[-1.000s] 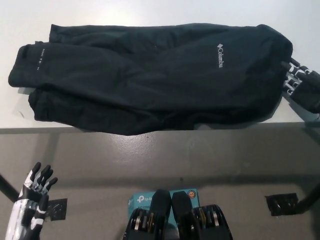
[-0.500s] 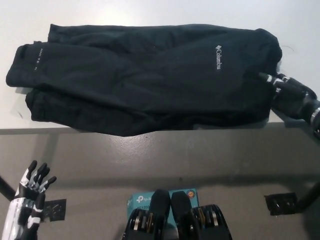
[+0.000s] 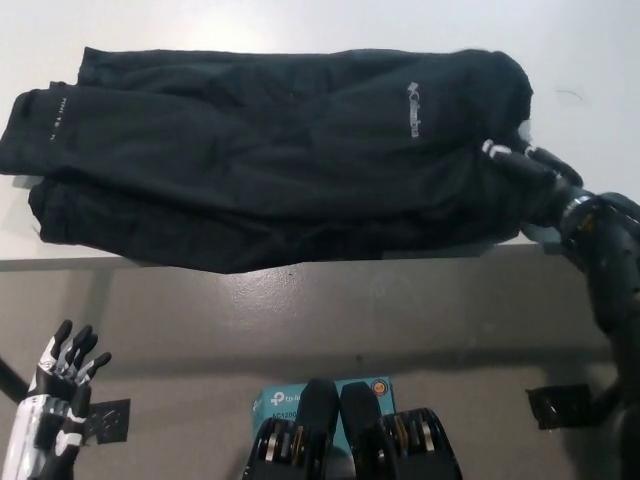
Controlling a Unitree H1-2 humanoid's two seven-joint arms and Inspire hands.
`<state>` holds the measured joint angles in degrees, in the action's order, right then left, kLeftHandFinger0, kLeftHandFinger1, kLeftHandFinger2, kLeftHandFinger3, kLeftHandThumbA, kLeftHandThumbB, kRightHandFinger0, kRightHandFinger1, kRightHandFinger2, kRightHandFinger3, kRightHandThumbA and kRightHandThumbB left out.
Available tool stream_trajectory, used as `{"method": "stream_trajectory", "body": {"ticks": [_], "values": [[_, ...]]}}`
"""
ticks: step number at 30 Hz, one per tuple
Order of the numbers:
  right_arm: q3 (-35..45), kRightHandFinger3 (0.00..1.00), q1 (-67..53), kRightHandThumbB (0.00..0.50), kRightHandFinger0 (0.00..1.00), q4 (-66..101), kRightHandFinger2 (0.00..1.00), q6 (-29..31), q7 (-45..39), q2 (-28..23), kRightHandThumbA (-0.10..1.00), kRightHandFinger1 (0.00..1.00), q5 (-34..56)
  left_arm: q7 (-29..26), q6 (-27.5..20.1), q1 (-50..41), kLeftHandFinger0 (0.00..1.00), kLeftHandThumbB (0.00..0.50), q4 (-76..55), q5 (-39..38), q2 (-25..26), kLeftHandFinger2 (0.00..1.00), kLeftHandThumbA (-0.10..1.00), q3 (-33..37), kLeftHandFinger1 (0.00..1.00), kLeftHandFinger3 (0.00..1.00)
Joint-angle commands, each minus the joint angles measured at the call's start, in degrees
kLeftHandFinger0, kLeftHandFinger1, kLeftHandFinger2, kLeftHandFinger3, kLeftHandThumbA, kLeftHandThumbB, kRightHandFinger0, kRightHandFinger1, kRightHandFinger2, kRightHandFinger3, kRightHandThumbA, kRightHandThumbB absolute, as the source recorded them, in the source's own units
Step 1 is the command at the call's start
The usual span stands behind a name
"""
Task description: The robot grabs the right edges of the black jacket on the table, and folds it in half
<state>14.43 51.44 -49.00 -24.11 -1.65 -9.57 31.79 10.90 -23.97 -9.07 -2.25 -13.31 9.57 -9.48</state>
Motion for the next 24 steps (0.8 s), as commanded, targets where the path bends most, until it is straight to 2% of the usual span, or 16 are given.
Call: {"method": "stream_trajectory", "body": {"ticks": [1,3,4,5,6,7,8,9,14,15,18,20,22,24], "values": [[3.0,0.37,4.2,0.116,0.00,5.3,0.73,3.8,6.9,1.5,-0.10,0.25,-1.9,0.4,-1.4,0.3,0.94,0.497,-1.1,-0.9,1.3,1.00,0.70,-0.2,1.00,1.00],[4.4,0.36,3.6,0.095,0.00,6.7,0.74,4.3,8.5,2.0,-0.10,0.28,-2.1,0.3,-1.5,0.2,0.94,0.496,-0.7,-0.6,1.2,1.00,0.71,-0.2,1.00,1.00],[5.0,0.47,3.1,0.088,0.00,7.9,0.75,4.1,9.1,2.0,-0.10,0.29,-2.5,0.3,-1.5,0.3,0.94,0.495,-0.5,-0.4,1.2,1.00,0.71,-0.2,1.00,1.00],[5.6,0.45,2.8,0.082,0.00,8.5,0.77,4.1,9.4,2.0,-0.10,0.29,-2.5,0.2,-1.5,0.6,0.94,0.494,-0.2,-0.4,1.1,1.00,0.72,-0.1,1.00,1.00],[6.6,0.55,2.6,0.057,0.00,9.1,0.77,4.9,9.6,1.9,-0.10,0.31,-2.2,0.2,-1.5,0.9,0.94,0.494,0.4,-0.4,1.1,1.00,0.72,-0.1,1.00,1.00],[7.3,0.79,2.5,0.038,0.00,9.4,0.77,5.6,9.7,1.9,-0.10,0.32,-2.0,0.3,-1.5,1.2,0.94,0.496,0.8,-0.5,1.1,1.00,0.72,-0.1,1.00,1.00],[8.6,0.95,2.7,0.039,0.00,9.9,0.76,5.6,10.5,1.7,-0.10,0.32,-1.7,0.3,-1.5,1.7,0.93,0.500,1.4,-0.8,1.0,1.00,0.72,-0.1,1.00,1.00],[10.0,1.00,3.0,0.044,0.00,10.6,0.75,5.5,11.4,1.6,-0.10,0.29,-1.2,0.2,-1.9,2.5,0.92,0.500,2.2,-0.8,0.8,1.00,0.71,-0.2,1.00,1.00],[11.4,1.00,3.8,0.067,0.00,12.9,0.73,4.7,11.3,-0.7,-0.10,0.27,-2.4,1.2,-3.0,4.6,0.94,0.491,5.8,-0.9,1.3,1.00,0.78,-0.5,1.00,1.00],[11.5,1.00,4.0,0.068,0.00,13.7,0.72,3.9,12.1,-1.1,-0.10,0.23,-2.8,1.4,-3.0,4.9,0.95,0.489,6.4,-0.8,1.4,1.00,0.78,-0.5,1.00,1.00],[12.4,1.00,4.7,0.080,0.00,15.1,0.71,2.9,11.9,-2.4,-0.10,0.19,-1.9,1.5,-3.0,5.5,0.95,0.492,7.4,-0.1,1.5,1.00,0.78,0.1,1.00,1.00],[12.1,1.00,5.5,0.089,0.00,15.3,0.71,1.9,11.0,-3.3,-0.10,0.20,-1.9,1.5,-2.8,5.8,0.95,0.493,7.4,-0.1,1.6,1.00,0.78,0.3,1.00,1.00],[10.9,1.00,6.1,0.093,0.00,17.0,0.76,1.3,10.0,-4.0,-0.10,0.24,-2.5,1.6,-2.9,6.1,0.95,0.490,7.9,0.1,1.5,1.00,0.78,0.4,1.00,1.00],[9.2,1.00,7.6,0.090,0.00,18.6,0.73,0.1,9.7,-4.4,-0.10,0.27,-3.5,1.9,-3.0,6.6,0.95,0.489,8.7,0.2,1.6,1.00,0.78,0.6,1.00,1.00]]}}
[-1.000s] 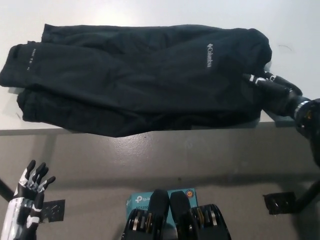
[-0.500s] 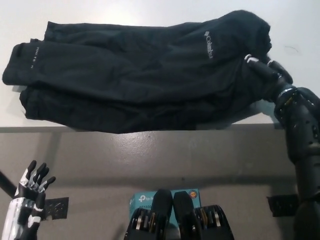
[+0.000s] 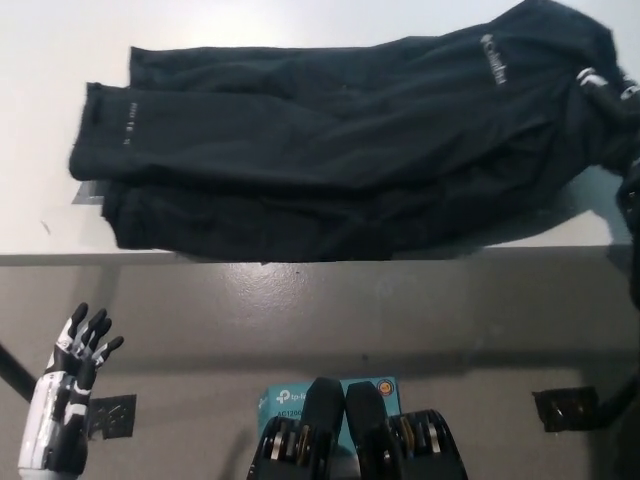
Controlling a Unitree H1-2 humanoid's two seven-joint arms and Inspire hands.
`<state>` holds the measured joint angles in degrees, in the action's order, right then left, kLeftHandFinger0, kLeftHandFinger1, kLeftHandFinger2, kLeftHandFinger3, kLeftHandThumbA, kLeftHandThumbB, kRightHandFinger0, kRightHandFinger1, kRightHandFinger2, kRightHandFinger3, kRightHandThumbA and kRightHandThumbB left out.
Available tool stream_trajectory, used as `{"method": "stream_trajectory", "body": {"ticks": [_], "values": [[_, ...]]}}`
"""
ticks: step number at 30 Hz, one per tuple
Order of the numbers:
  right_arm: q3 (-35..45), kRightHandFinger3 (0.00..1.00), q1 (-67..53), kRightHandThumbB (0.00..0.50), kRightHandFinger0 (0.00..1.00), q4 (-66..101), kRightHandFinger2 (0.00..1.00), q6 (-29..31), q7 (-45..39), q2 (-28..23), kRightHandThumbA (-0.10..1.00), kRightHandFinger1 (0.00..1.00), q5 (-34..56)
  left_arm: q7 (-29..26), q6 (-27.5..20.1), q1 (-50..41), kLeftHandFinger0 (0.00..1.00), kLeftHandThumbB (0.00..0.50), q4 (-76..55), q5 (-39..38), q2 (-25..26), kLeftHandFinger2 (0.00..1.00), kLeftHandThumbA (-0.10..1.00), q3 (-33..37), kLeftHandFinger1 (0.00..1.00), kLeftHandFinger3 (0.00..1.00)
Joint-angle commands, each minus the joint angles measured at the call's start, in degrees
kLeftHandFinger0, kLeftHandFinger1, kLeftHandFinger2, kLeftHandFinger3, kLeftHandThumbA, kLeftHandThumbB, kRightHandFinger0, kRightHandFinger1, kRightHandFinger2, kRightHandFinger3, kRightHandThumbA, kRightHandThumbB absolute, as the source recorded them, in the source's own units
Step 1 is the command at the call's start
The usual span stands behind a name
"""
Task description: The robot grabs the right edges of the black jacket on the table, and folds it in half
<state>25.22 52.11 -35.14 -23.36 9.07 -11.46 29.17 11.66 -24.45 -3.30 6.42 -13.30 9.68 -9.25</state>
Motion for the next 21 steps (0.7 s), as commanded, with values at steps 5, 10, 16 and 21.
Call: {"method": "stream_trajectory", "body": {"ticks": [5,10,16,21], "values": [[-5.3,1.00,10.5,0.106,0.00,5.9,0.72,-1.6,-1.9,-3.1,-0.10,0.29,-2.9,1.0,-2.5,1.1,0.96,0.487,0.6,1.3,1.7,1.00,0.79,0.5,1.00,1.00],[-16.8,0.61,13.8,0.104,0.00,8.0,0.75,-1.5,-3.8,-4.4,-0.10,0.37,-11.2,1.0,-2.5,1.0,0.96,0.487,1.4,1.8,1.5,1.00,0.80,0.2,1.00,1.00],[-28.1,0.63,18.2,0.134,0.00,6.0,0.74,3.1,-7.8,-3.9,-0.10,0.36,-18.1,1.1,-2.5,0.6,0.96,0.485,1.9,2.3,1.3,1.00,0.80,-0.4,1.00,1.00],[-40.5,0.64,25.3,0.170,0.00,1.9,0.73,3.5,-9.3,-0.1,-0.10,0.38,-26.8,1.0,-2.5,0.4,0.96,0.500,2.8,2.3,1.0,1.00,0.80,0.0,1.00,1.00]]}}
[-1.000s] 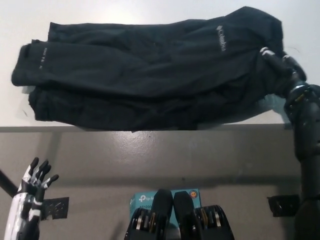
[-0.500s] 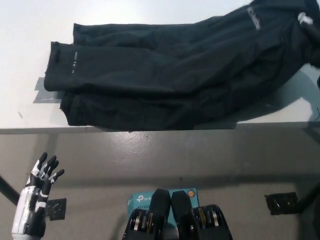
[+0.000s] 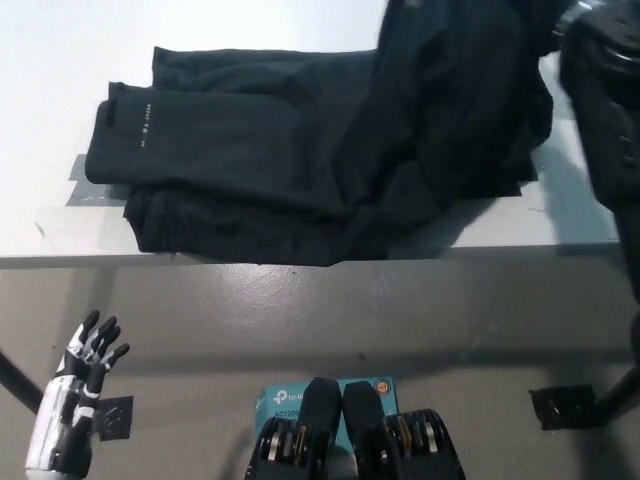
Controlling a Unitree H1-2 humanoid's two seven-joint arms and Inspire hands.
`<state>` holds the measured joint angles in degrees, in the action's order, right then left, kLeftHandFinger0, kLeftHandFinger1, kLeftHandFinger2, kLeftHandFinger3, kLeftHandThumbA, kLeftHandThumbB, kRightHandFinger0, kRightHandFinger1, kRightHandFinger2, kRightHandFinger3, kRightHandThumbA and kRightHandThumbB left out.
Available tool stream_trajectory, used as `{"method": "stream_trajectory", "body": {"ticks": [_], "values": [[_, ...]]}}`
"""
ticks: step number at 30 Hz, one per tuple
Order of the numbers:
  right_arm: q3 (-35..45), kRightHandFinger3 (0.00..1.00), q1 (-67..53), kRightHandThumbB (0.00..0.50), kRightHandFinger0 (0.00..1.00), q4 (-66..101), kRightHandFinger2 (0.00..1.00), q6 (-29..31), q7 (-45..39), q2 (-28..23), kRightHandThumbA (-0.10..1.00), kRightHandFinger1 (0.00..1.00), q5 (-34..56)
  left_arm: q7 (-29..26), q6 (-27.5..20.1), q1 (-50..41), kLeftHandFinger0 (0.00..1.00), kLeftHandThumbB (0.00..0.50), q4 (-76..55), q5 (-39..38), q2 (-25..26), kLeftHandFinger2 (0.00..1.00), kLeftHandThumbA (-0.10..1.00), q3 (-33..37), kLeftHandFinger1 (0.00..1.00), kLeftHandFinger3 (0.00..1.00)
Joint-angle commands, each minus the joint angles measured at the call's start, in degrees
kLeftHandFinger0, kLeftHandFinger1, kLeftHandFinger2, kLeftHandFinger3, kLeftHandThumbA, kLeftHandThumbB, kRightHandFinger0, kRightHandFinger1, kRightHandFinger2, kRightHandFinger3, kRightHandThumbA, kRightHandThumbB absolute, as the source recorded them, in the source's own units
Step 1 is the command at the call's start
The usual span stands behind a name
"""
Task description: The robot grabs the right edges of the black jacket on the table, and folds it in half
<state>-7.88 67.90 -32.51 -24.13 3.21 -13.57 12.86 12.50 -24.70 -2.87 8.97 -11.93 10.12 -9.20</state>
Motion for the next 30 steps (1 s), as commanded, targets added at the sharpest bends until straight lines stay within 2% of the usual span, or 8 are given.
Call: {"method": "stream_trajectory", "body": {"ticks": [1,3,7,12,16,22,25,30], "values": [[-9.0,0.61,10.4,0.175,0.00,-1.6,0.68,4.3,-3.1,2.7,-0.10,0.35,-12.1,0.2,-2.2,-0.1,0.96,0.500,0.4,0.8,0.6,1.00,0.80,0.1,1.00,1.00],[-13.9,0.66,12.8,0.172,0.00,-4.8,0.70,7.5,-2.8,5.0,-0.10,0.35,-16.1,0.4,-2.2,-0.2,0.96,0.500,0.6,0.5,0.7,1.00,0.79,0.4,1.00,1.00],[-18.9,0.34,15.0,0.158,0.00,-7.7,0.55,10.8,-2.9,8.5,-0.10,0.25,-19.2,0.8,-2.2,-0.2,0.95,0.490,0.8,0.9,0.7,1.00,0.78,0.7,1.00,1.00],[-21.8,0.31,16.2,0.167,0.00,-15.3,0.61,20.5,-2.6,14.7,-0.10,0.25,-20.6,1.5,-2.1,-0.8,0.95,0.488,0.7,1.3,1.3,1.00,0.78,2.0,1.00,1.00],[-23.1,0.51,16.9,0.191,0.00,-22.1,0.58,24.0,-1.1,19.5,-0.10,0.24,-22.1,2.5,-1.9,-1.3,0.97,0.463,0.6,2.3,2.4,1.00,0.79,3.8,1.00,1.00],[-23.8,0.81,17.0,0.169,0.03,-23.9,0.87,20.5,-0.9,23.4,-0.10,0.46,-24.2,2.5,-1.5,-2.8,0.98,0.464,-0.7,4.1,3.0,1.00,0.78,5.9,1.00,1.00],[-24.0,0.64,17.4,0.170,0.02,-29.0,0.76,23.7,0.3,24.6,-0.10,0.42,-25.9,3.8,-0.6,-2.6,0.97,0.418,-1.6,5.2,4.6,1.00,0.80,8.0,1.00,1.00],[-24.0,0.66,17.2,0.156,0.00,-32.5,0.74,24.2,0.7,25.3,-0.10,0.35,-28.2,3.4,-0.7,-2.6,0.95,0.420,-1.9,6.2,5.4,0.98,0.82,9.2,1.00,1.00]]}}
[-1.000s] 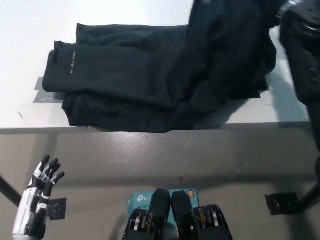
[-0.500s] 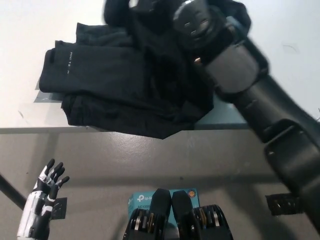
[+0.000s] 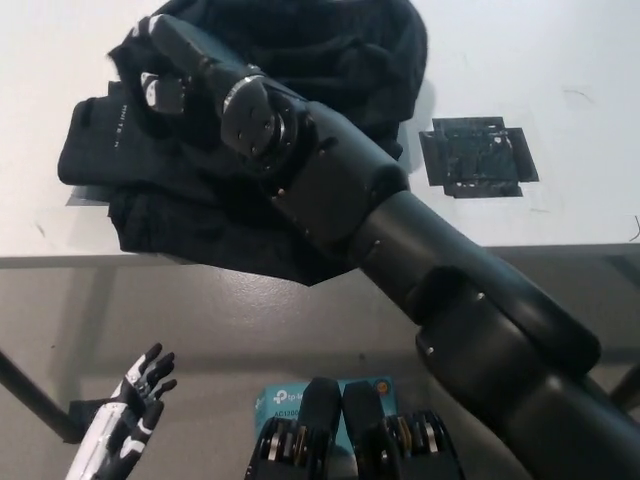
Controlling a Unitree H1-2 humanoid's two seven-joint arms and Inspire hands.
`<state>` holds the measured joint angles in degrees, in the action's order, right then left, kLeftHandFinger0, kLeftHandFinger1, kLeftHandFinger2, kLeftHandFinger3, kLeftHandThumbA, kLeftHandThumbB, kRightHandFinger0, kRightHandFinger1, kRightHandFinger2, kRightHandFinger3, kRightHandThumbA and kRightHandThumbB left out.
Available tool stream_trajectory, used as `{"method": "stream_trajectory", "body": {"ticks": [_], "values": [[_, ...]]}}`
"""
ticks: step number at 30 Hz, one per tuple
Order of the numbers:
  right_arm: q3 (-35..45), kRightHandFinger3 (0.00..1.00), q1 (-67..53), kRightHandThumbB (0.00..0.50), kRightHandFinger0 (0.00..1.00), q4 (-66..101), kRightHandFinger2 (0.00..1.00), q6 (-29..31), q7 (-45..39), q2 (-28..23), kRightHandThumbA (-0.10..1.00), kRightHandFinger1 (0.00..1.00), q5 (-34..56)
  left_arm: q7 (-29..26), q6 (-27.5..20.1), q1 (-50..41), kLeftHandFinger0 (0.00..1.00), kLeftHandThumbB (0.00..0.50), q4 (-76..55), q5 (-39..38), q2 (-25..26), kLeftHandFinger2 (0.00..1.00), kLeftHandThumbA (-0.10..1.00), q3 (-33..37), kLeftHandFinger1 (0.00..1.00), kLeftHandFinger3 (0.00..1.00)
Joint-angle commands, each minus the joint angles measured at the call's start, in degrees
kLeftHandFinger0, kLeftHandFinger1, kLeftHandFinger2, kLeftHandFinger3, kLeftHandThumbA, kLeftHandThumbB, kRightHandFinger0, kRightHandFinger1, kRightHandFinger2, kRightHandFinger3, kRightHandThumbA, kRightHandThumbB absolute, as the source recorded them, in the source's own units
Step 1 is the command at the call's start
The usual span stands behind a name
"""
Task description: The robot grabs the right edges of the black jacket on the table, and folds it in half
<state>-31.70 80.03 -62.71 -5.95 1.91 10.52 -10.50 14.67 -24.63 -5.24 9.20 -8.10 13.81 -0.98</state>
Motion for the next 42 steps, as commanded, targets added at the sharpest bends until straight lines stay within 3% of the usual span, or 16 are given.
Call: {"method": "stream_trajectory", "body": {"ticks": [1,6,8,9,11,12,13,14,18,19,20,23,26,36,40,42], "values": [[-0.3,0.68,5.1,0.156,0.00,-3.2,0.78,6.0,1.8,1.4,-0.10,0.36,-5.0,1.2,-0.7,-0.3,0.94,0.420,-2.2,2.5,1.8,0.97,0.83,1.1,1.00,1.00],[1.1,0.74,6.6,0.194,0.08,-6.6,0.90,6.8,0.4,2.1,-0.10,0.49,-5.5,1.1,-0.1,-0.3,0.93,0.412,-2.8,2.5,2.1,0.96,0.82,1.5,0.99,1.00],[2.0,0.69,8.3,0.201,0.15,-7.5,0.81,4.7,-3.0,2.4,-0.10,0.53,-4.9,1.1,-0.1,0.1,0.93,0.409,-3.0,2.9,2.2,0.96,0.82,1.7,0.99,1.00],[2.1,0.70,9.2,0.207,0.39,-7.9,0.83,3.3,-5.5,2.7,0.09,0.71,-4.9,1.0,0.1,0.1,0.93,0.409,-3.3,3.5,2.3,0.96,0.82,1.8,0.99,1.00],[2.4,0.50,9.3,0.211,0.37,-8.1,0.61,3.5,-5.6,2.8,0.10,0.62,-5.2,0.9,0.2,0.1,0.93,0.409,-3.3,3.5,2.3,0.95,0.83,1.9,0.99,1.00],[2.6,1.00,10.5,0.339,0.79,-8.4,1.00,2.4,-11.1,2.7,0.47,1.00,-4.3,0.9,0.0,0.4,0.92,0.413,-3.0,3.6,2.2,0.95,0.83,1.9,0.99,1.00],[2.9,1.00,12.9,0.397,1.00,-8.8,1.00,-0.7,-23.2,2.6,0.62,1.00,-2.2,0.9,-0.4,0.8,0.91,0.415,-2.7,3.8,2.2,0.95,0.83,2.0,0.99,1.00],[2.6,1.00,13.2,0.453,1.00,-8.5,1.00,-1.5,-25.0,2.5,0.61,1.00,-2.4,1.1,-0.1,0.7,0.91,0.425,-3.0,3.9,2.3,0.96,0.84,2.1,0.99,1.00],[2.8,1.00,13.2,0.460,1.00,-8.3,1.00,-1.7,-25.7,2.4,0.61,1.00,-2.7,1.1,0.0,0.7,0.91,0.426,-3.1,3.9,2.4,0.96,0.84,2.2,0.99,1.00],[-1.0,1.00,15.0,0.487,1.00,-6.4,1.00,-4.8,-31.8,1.2,0.96,1.00,-5.8,1.1,0.8,1.3,0.91,0.416,-3.6,4.7,2.2,0.96,0.85,2.7,0.99,1.00],[-2.6,1.00,15.9,0.499,1.00,-6.3,1.00,-4.6,-34.0,0.8,1.00,1.00,-7.2,1.2,0.8,1.6,0.91,0.414,-3.7,4.8,2.3,0.96,0.85,2.7,0.99,1.00],[-8.5,1.00,20.0,0.377,1.00,-6.3,1.00,0.6,-41.3,0.0,1.00,1.00,-11.8,1.2,1.0,2.4,0.90,0.406,-3.5,4.4,2.7,0.96,0.84,2.3,0.98,1.00],[-15.5,1.00,20.8,0.462,1.00,-0.9,1.00,-1.5,-40.3,-1.4,1.00,1.00,-18.7,2.0,1.8,3.0,0.91,0.388,-3.2,3.3,2.8,0.96,0.83,2.6,0.98,1.00],[-17.2,1.00,28.4,0.320,1.00,6.6,1.00,-4.3,-62.5,-6.6,1.00,1.00,-12.8,2.7,-0.5,4.7,0.95,0.367,-1.1,4.0,3.0,0.99,0.87,3.8,1.00,1.00],[-15.6,1.00,30.7,0.490,1.00,15.2,1.00,-9.0,-59.0,-10.6,1.00,1.00,-14.3,2.4,-0.7,5.2,0.95,0.360,-1.0,4.7,2.8,0.99,0.88,4.2,1.00,1.00],[-12.8,1.00,31.7,0.479,1.00,18.9,1.00,-12.6,-58.8,-12.1,1.00,1.00,-12.6,2.5,-0.7,5.6,0.95,0.366,-0.5,4.5,2.7,0.99,0.87,4.4,1.00,1.00]]}}
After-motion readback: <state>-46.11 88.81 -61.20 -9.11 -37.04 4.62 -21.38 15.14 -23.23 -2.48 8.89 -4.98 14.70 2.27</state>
